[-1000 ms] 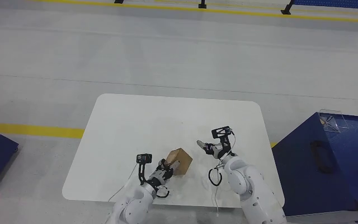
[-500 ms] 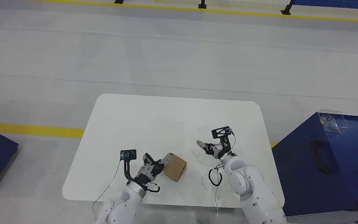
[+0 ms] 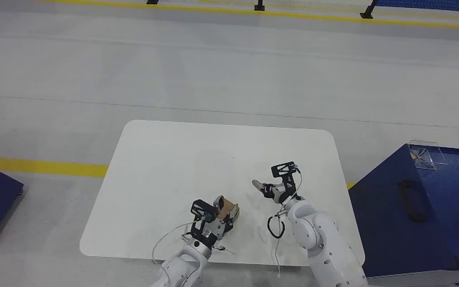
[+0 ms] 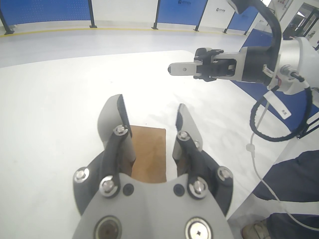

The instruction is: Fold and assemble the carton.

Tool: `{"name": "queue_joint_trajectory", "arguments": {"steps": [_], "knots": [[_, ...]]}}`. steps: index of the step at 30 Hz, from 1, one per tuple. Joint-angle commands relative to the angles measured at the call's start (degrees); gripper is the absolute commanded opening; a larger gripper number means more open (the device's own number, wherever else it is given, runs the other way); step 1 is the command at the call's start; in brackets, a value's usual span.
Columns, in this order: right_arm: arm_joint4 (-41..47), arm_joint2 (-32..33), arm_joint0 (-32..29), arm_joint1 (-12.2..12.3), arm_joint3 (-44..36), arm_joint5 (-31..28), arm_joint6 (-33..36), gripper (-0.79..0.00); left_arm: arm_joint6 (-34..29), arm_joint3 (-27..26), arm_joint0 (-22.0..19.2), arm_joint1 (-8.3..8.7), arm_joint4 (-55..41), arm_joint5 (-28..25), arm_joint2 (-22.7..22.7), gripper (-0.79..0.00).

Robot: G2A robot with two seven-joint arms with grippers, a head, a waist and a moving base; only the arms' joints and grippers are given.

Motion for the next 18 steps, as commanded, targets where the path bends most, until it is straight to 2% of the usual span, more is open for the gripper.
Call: {"name": "queue_joint_trajectory", "arguments": {"steps": [1, 8, 14, 18], "knots": [[0.0, 0.0, 0.0, 0.0, 0.0, 0.0, 0.0, 0.0, -1.0, 1.1, -0.9, -0.19, -0.6, 0.9, 0.2, -0.785], [0.0, 0.0, 0.0, 0.0, 0.0, 0.0, 0.0, 0.0, -5.2, 6.0, -3.5, -0.77, -0.6, 3.0, 1.5, -0.785], [0.0, 0.0, 0.0, 0.0, 0.0, 0.0, 0.0, 0.0, -0.4, 6.0, -3.2, -0.95, -2.1, 3.0, 1.2, -0.785], [0.0, 0.0, 0.0, 0.0, 0.0, 0.0, 0.0, 0.0, -3.2, 7.0, -3.5, -0.91, -0.8, 3.4, 1.5, -0.785]]}}
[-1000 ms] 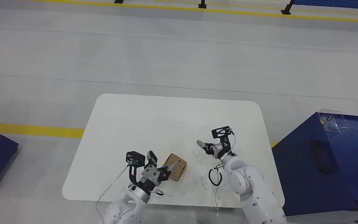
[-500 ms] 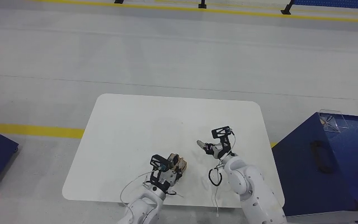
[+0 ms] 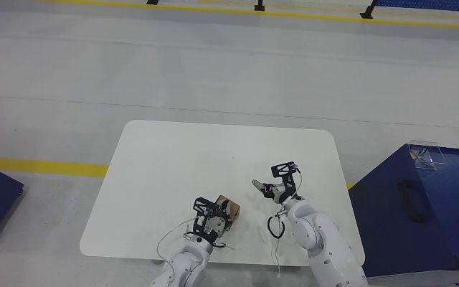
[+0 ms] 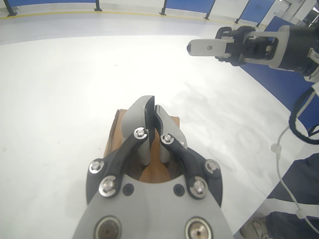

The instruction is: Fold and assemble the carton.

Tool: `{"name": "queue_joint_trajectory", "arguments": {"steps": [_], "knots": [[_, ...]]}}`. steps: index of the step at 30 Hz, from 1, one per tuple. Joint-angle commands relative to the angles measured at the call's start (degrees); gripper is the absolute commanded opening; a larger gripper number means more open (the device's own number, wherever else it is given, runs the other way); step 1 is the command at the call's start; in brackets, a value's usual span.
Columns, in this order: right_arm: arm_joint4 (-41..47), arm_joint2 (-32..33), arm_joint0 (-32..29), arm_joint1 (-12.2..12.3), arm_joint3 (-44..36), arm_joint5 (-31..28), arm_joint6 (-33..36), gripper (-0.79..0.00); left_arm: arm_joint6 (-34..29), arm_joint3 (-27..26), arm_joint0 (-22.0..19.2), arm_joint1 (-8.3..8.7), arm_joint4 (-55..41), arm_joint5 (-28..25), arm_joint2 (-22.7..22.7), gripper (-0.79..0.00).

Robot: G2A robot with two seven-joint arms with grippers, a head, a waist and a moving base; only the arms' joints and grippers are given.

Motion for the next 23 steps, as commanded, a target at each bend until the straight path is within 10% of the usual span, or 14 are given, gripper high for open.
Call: {"name": "queue_joint_trajectory", "arguments": {"steps": [1, 12, 20, 21, 22, 23], "knots": [[0.0, 0.0, 0.0, 0.0, 0.0, 0.0, 0.0, 0.0, -1.1, 0.5, -0.4, -0.04, 0.9, 0.7, 0.2, -0.785], [0.0, 0.0, 0.0, 0.0, 0.0, 0.0, 0.0, 0.0, -0.1, -1.0, 0.6, 0.0, 0.4, 0.7, -0.2, -0.785], [0.0, 0.0, 0.0, 0.0, 0.0, 0.0, 0.0, 0.0, 15.2, -10.1, 6.7, 0.49, -2.2, -1.5, -2.2, -0.785], [0.0, 0.0, 0.0, 0.0, 0.0, 0.0, 0.0, 0.0, 17.2, -11.1, 7.3, 0.52, -2.3, -0.8, -2.6, -0.489], [0.0, 0.0, 0.0, 0.0, 0.0, 0.0, 0.0, 0.0, 17.2, -11.1, 7.3, 0.52, -2.3, -0.8, -2.6, 0.0], [0.0, 0.0, 0.0, 0.0, 0.0, 0.0, 0.0, -0.001, 16.6, -11.0, 7.1, 0.52, -2.3, -1.0, -2.5, -0.782]]}}
